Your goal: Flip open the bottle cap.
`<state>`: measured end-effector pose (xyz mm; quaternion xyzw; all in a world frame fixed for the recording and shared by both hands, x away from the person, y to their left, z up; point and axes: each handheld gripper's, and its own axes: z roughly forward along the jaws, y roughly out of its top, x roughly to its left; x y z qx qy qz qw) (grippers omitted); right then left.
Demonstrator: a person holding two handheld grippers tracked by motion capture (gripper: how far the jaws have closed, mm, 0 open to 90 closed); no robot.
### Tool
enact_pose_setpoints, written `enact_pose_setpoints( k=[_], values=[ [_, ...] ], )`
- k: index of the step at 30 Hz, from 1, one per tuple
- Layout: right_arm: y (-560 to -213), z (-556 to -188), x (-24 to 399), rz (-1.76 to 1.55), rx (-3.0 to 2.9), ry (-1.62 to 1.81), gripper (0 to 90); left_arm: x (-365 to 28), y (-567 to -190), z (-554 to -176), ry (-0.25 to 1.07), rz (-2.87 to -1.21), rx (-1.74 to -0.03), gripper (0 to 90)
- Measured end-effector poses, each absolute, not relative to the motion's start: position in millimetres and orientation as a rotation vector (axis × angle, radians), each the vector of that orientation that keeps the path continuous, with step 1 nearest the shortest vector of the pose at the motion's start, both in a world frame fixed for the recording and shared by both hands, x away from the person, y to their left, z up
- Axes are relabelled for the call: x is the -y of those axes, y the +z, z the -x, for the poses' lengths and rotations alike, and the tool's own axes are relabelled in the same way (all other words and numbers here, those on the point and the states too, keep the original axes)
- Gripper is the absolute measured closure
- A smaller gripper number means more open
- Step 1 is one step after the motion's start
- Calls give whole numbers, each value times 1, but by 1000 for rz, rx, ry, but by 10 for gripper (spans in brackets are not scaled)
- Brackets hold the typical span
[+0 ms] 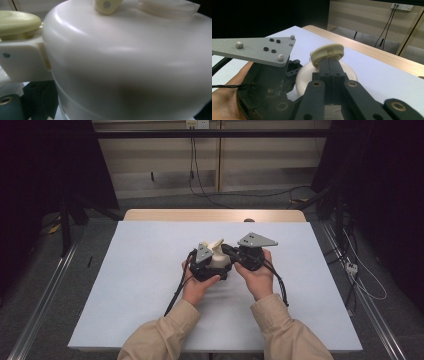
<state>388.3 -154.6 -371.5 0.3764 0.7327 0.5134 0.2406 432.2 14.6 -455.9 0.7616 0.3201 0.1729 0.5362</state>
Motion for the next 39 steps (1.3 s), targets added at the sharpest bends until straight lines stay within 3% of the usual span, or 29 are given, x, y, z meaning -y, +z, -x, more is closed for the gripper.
enact_pose_setpoints(
  k=[39],
  values=[
    [-372,-392,149,-1027,-2002,1414,900,-14,-456,-432,416,-1816,-761,47]
  ],
)
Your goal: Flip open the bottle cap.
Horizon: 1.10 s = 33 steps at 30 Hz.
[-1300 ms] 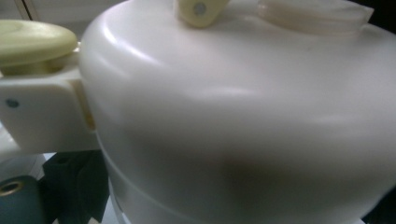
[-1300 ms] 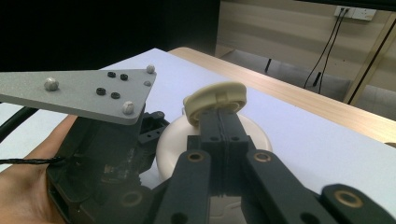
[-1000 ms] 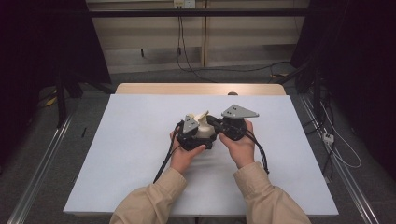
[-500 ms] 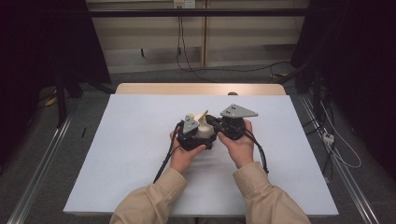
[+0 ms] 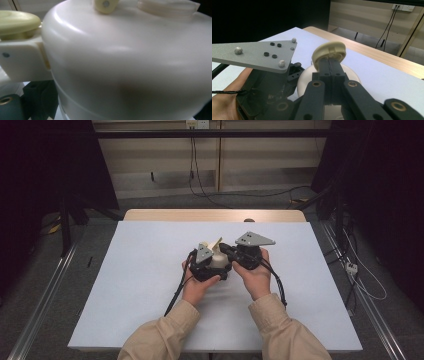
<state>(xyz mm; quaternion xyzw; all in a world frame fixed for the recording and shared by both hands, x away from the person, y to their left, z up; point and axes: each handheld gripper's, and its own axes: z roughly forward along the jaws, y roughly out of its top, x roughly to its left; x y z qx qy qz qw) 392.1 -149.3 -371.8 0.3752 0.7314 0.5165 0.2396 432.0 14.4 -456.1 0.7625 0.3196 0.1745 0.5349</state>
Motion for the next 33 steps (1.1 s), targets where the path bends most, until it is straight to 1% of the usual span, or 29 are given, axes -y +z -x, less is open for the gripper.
enact_pose_setpoints(
  k=[33],
  values=[
    [-372,-395,145,-1023,-2000,1419,900,-14,-456,-432,416,-1817,-765,47]
  ],
)
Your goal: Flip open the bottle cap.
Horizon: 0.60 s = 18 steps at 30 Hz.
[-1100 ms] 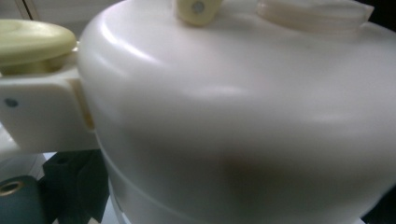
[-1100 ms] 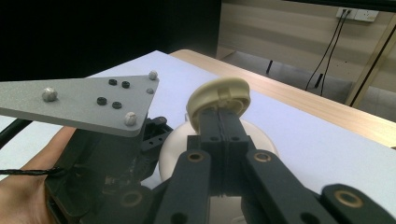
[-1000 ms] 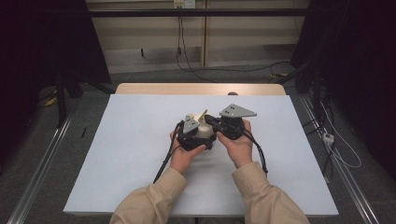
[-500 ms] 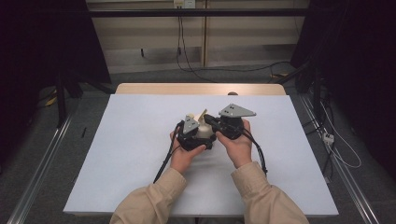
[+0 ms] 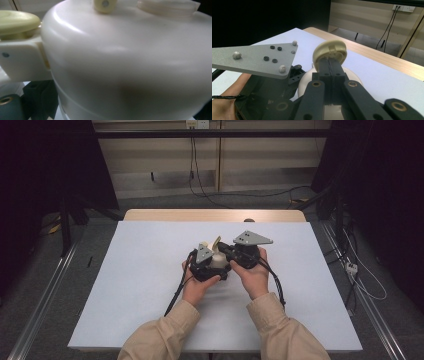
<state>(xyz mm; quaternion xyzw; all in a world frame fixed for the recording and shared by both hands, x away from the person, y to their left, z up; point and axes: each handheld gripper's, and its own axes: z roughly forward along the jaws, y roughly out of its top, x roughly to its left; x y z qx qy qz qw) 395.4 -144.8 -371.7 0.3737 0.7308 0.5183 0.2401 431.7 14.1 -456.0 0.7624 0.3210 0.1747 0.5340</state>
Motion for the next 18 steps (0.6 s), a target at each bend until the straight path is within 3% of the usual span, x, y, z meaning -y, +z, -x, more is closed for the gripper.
enact_pose_setpoints(
  k=[18],
  values=[
    [-371,-398,141,-1017,-2005,1423,900,-14,-456,-432,414,-1812,-768,47]
  ],
)
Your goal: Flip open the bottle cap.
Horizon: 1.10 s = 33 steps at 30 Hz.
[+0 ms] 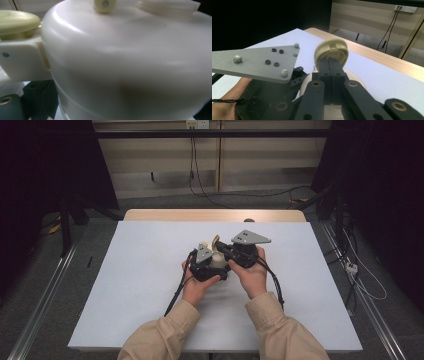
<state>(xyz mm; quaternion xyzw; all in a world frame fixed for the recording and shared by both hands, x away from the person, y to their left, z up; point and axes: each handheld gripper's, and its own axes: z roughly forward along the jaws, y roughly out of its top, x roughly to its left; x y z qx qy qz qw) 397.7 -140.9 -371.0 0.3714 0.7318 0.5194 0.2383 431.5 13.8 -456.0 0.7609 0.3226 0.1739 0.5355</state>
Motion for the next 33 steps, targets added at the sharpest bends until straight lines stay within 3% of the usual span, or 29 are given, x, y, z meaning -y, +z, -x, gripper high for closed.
enact_pose_setpoints(
  k=[23,33],
  values=[
    [-371,-400,136,-1010,-2010,1419,886,-14,-456,-431,413,-1812,-769,47],
    [-371,-397,141,-1015,-1980,1368,709,-15,-457,-430,418,-1813,-762,45]
  ],
)
